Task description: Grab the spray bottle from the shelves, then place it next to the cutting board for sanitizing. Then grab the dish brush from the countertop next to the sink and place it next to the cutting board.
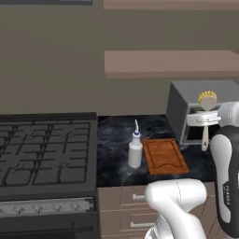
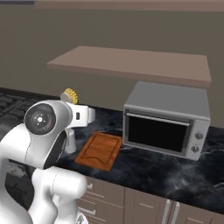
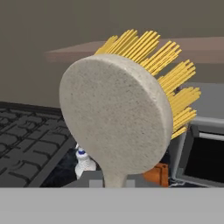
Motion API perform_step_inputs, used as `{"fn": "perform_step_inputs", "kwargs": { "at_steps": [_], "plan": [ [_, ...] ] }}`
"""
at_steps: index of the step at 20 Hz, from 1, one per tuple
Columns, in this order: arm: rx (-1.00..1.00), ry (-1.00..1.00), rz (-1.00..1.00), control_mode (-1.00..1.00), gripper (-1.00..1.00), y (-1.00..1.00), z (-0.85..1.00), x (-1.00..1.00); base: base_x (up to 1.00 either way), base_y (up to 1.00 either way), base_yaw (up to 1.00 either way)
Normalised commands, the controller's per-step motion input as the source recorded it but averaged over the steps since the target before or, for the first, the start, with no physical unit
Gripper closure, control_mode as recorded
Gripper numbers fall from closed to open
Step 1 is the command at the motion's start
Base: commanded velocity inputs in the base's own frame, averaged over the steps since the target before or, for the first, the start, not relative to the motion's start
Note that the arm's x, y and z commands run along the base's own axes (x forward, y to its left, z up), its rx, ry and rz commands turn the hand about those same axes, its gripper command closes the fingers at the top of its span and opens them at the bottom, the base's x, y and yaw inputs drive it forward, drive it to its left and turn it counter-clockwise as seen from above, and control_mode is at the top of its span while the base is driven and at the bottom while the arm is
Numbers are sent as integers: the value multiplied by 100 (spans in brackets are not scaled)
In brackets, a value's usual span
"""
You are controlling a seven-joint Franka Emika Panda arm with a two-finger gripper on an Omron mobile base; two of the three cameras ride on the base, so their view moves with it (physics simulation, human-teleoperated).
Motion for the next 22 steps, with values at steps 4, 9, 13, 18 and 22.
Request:
{"fn": "perform_step_inputs", "kwargs": {
  "at_steps": [4, 9, 13, 18, 22],
  "plan": [
    [0, 0, 0, 100, 100, 0, 0, 0, 18, -4, -5],
    [0, 0, 0, 100, 100, 0, 0, 0, 0, -19, 0],
    [2, 11, 3, -100, 100, -73, -26, 13, 0, 0, 0],
    [-2, 20, 6, -100, 100, -66, -60, 16, 0, 0, 0],
    [-11, 32, 9, -100, 100, -34, -81, 44, 0, 0, 0]
  ]
}}
